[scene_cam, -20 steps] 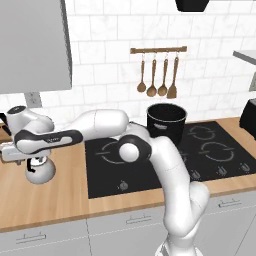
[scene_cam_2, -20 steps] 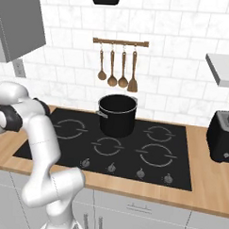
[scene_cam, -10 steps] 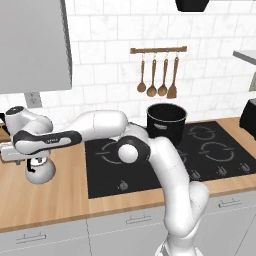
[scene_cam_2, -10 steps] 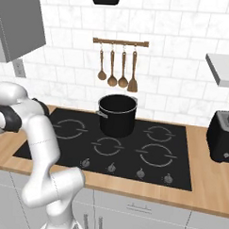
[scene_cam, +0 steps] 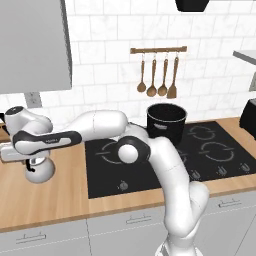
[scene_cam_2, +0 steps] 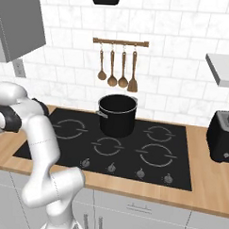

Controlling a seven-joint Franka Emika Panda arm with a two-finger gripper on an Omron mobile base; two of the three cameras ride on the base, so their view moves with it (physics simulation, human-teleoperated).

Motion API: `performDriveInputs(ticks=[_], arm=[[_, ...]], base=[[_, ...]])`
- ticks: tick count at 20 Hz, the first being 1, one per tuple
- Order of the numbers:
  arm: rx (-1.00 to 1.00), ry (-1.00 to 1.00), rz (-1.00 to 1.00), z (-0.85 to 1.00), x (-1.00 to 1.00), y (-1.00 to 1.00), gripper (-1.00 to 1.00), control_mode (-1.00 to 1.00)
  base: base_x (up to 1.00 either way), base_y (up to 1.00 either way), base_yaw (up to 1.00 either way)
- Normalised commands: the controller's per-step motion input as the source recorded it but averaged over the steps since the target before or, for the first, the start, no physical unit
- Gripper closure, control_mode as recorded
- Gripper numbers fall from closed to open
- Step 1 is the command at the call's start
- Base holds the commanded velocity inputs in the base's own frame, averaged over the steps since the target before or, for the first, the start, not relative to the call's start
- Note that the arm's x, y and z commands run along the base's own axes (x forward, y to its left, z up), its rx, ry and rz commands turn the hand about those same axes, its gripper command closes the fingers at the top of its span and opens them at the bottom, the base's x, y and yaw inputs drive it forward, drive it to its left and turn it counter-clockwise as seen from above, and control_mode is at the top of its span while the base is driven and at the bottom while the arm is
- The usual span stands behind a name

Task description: Pick the kettle from the counter and place it on a stove burner. Then turn the burner on.

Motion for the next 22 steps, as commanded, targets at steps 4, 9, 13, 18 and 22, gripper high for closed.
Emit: performDriveInputs(ticks=[4, 9, 13, 18, 22], arm=[[0.0, -0.07, 0.0, 0.11, -0.57, -0.11, 1.0, -1.0], [0.0, -0.09, 0.0, 0.38, -0.98, -0.39, 1.0, -1.0], [0.05, -0.09, 0.0, 0.57, -0.82, -0.71, 1.0, -1.0], [0.11, -0.11, 0.0, 0.51, -0.54, -0.98, 1.0, -1.0], [0.13, 0.0, 0.0, 0.34, -0.38, -1.0, 1.0, -1.0]], base=[[0.0, 0.0, 0.0], [0.0, 0.0, 0.0], [0.0, 0.0, 0.0], [0.0, 0.0, 0.0], [0.0, 0.0, 0.0]])
